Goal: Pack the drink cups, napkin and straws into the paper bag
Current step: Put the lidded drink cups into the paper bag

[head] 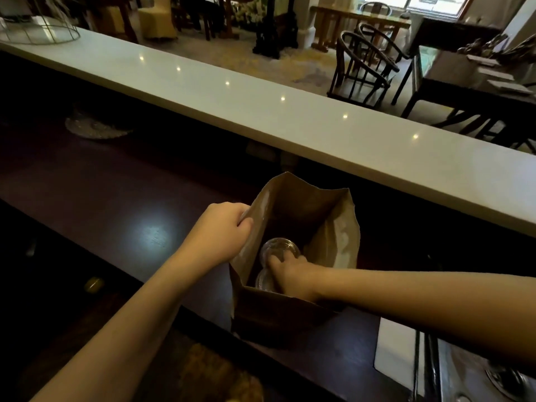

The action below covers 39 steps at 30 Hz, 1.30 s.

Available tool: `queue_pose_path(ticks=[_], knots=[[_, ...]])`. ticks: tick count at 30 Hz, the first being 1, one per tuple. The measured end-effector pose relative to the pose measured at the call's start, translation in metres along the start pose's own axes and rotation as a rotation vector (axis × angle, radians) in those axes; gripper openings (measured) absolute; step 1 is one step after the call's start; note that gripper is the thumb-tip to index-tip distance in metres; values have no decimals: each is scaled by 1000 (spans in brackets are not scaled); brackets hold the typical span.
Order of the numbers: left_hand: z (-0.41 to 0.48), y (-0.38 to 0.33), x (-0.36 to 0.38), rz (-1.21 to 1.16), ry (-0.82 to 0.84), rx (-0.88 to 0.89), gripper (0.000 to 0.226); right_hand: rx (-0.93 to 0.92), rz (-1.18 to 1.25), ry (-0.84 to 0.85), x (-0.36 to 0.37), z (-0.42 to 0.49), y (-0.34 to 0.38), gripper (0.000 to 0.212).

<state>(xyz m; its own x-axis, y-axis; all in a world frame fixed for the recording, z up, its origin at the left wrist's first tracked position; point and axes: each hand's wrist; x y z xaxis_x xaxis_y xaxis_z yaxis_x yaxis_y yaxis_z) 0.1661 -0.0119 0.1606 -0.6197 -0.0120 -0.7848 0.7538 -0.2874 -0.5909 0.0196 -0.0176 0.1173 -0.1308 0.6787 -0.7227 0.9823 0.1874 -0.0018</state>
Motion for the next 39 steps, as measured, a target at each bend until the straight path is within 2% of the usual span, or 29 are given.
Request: queue_pose_path(ticks=[4, 9, 15, 21, 26, 33, 39], knots=[[1, 0, 0, 5, -5, 25, 41, 75, 2, 33, 15, 22, 8, 67], [0, 0, 1, 36, 46, 53, 33, 91, 119, 116, 26, 35, 11, 76], [-2, 1, -2, 23, 52, 88, 22, 60, 166, 96, 27, 36, 8, 81], [0, -3, -2, 44, 97, 97, 22, 62, 195, -14, 34, 48, 4, 83], [1, -4, -3, 38, 121, 92, 21, 55, 191, -32, 45, 54, 7, 81], [-3, -13, -11, 2, 197, 73, 17, 37, 163, -7, 44, 52, 3, 94], [-21, -14, -12, 35, 236, 71, 36, 35, 165, 13, 37, 46, 3, 92]])
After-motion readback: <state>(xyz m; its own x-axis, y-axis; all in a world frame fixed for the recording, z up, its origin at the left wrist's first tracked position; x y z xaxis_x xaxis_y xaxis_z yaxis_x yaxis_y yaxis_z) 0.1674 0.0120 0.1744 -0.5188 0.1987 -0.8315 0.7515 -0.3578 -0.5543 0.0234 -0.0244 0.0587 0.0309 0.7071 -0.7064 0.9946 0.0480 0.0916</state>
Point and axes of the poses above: each hand's wrist, its own z-axis towards the middle knuckle, its own x-axis out of the palm, y = z × x, and after that the axes turned 12 degrees about x, right-handed
